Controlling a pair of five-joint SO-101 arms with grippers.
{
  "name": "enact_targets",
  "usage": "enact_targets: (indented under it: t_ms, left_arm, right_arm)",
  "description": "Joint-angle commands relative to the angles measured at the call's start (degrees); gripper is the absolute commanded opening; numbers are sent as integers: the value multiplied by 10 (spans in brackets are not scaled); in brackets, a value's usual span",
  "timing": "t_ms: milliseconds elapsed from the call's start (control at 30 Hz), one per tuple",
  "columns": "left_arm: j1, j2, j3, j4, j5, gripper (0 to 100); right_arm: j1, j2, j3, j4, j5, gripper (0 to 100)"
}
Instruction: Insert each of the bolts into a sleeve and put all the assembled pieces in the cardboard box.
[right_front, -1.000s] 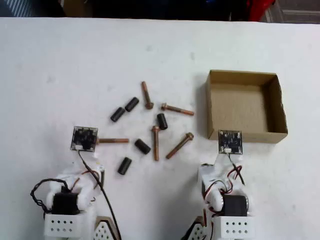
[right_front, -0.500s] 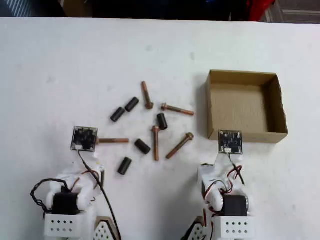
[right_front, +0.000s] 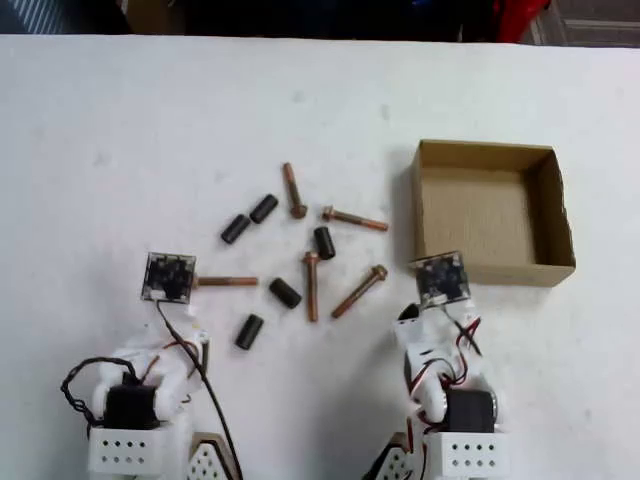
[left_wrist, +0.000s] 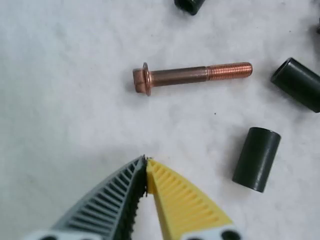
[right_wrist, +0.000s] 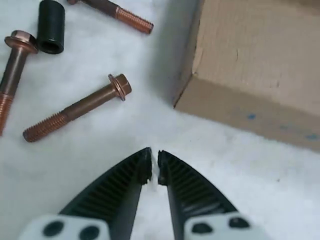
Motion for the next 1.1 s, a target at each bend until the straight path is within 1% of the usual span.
enact_targets:
  t_ms: [0, 100, 200, 267, 433, 500, 667, 767, 1000, 1067]
  left_arm:
    - [-1, -6, -1, 1, 0, 24]
    - [-1, -6, -1, 1, 0, 24]
    - [-1, -6, -1, 1, 0, 24]
    - [-1, -6, -1, 1, 0, 24]
    - [-1, -6, -1, 1, 0, 24]
    - [-1, -6, -1, 1, 0, 24]
    - [-1, -6, -1, 1, 0, 24]
    - [-1, -6, -1, 1, 0, 24]
    - [-1, -6, -1, 1, 0, 24]
    - [-1, -6, -1, 1, 0, 24]
  right_arm:
    - [-5, -4, 5, -44, 99, 18]
    - [-5, -4, 4, -79, 152, 18]
    - [-3, -4, -1, -107, 140, 18]
    - [-2, -4, -24, -89, 142, 18]
    - [0, -4, -91, -35, 216, 18]
    - [0, 0, -129, -20, 219, 18]
    - [-4, 15, -249, 56, 219, 18]
    - [-4, 79, -320, 63, 213, 18]
    - [-7, 349, -473, 63, 135, 18]
    - [-24, 415, -507, 63, 113, 18]
